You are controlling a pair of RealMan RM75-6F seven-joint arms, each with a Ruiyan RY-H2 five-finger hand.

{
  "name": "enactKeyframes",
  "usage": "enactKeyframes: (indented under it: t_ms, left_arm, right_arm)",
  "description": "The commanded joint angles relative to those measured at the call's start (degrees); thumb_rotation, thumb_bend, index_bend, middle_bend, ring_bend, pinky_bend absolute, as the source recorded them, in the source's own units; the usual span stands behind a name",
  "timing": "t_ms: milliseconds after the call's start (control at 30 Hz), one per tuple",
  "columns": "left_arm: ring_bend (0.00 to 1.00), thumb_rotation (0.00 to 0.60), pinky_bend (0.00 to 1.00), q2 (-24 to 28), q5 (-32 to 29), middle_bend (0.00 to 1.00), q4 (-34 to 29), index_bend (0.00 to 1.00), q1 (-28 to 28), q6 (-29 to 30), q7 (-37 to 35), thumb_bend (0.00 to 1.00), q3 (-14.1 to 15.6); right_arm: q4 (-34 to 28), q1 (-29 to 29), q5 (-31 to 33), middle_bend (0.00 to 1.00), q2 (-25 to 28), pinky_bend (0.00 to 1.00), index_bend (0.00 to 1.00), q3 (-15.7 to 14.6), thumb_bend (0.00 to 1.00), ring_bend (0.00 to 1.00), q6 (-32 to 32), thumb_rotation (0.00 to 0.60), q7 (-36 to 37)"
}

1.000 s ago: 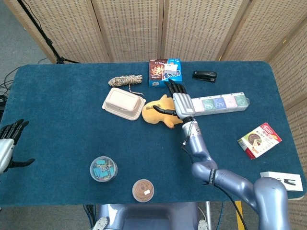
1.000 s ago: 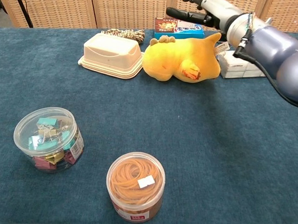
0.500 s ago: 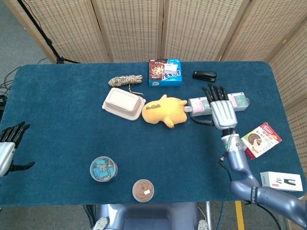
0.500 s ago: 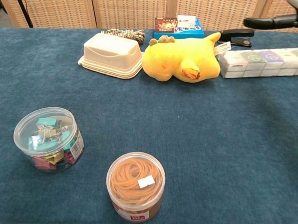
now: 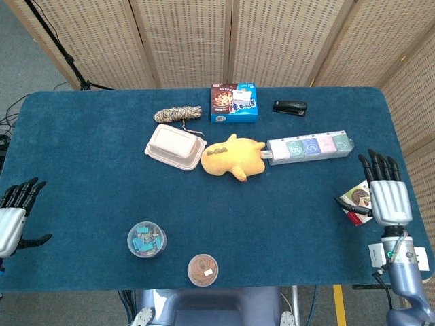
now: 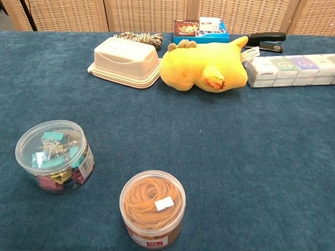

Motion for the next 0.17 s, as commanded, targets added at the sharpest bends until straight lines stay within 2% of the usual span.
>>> enactKeyframes:
  t_ms: [33, 167]
  left_arm:
    - [0.00, 0.600, 0.00, -1.3, -0.4, 0.00, 0.3, 0.00, 0.8, 2.1, 1.8, 0.00, -0.6]
    - [0.00, 0.600, 0.00, -3.1, -1.0, 0.00, 0.9, 0.00, 1.2, 4.0, 4.2, 0.00, -1.4]
  right_arm:
    - [2.3, -4.3, -2.7, 0.00, 0.5, 0.00, 0.00, -2.3, 0.00, 0.00, 4.0, 0.086, 3.4]
    - [4.0, -7.0, -3.5, 0.00, 0.3, 0.00, 0.00, -3.0, 0.00, 0.00, 5.6, 0.081, 5.4]
